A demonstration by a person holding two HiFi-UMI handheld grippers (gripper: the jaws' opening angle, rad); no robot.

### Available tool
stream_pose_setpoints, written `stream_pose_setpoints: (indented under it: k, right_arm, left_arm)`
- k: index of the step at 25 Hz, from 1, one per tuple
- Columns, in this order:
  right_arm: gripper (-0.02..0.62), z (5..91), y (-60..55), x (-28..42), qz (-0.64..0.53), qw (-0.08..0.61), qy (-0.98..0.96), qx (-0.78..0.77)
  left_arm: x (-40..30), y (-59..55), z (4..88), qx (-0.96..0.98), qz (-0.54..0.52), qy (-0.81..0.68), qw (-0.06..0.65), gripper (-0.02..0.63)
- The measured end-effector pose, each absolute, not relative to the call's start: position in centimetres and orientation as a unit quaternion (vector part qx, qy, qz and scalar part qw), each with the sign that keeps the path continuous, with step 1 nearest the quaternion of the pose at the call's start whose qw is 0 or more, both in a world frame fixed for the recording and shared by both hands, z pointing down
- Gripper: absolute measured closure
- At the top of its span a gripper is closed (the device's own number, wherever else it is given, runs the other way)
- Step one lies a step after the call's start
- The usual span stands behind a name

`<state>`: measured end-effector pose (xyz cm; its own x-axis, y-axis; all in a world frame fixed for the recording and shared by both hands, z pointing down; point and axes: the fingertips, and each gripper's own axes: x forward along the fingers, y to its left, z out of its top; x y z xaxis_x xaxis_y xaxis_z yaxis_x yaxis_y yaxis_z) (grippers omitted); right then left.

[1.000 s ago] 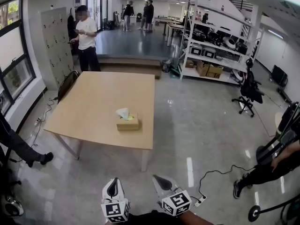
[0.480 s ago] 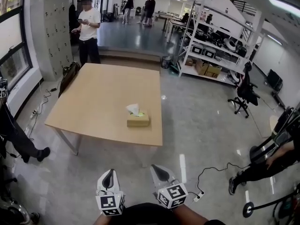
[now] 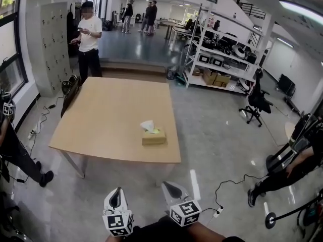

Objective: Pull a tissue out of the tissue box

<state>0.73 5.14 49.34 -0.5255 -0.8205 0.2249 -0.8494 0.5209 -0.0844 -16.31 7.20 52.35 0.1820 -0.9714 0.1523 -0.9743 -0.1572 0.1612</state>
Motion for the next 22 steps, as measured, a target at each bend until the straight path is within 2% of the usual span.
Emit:
stream_pose_setpoints:
  k: [10, 22]
  right_arm:
    - [0.603, 52.1, 0.7, 0.1, 0.111, 0.095, -0.867, 0.477]
    - [0.603, 52.2, -10.2, 3.7, 0.132, 0.083, -0.87, 0.467]
  left_arm:
    - [-17.3, 4.5, 54.7, 0.749, 0.02, -0.649, 0.132, 0.589]
    - [-14.0, -5.5, 53.1, 0.736, 0.043, -0.665, 0.12, 0.589]
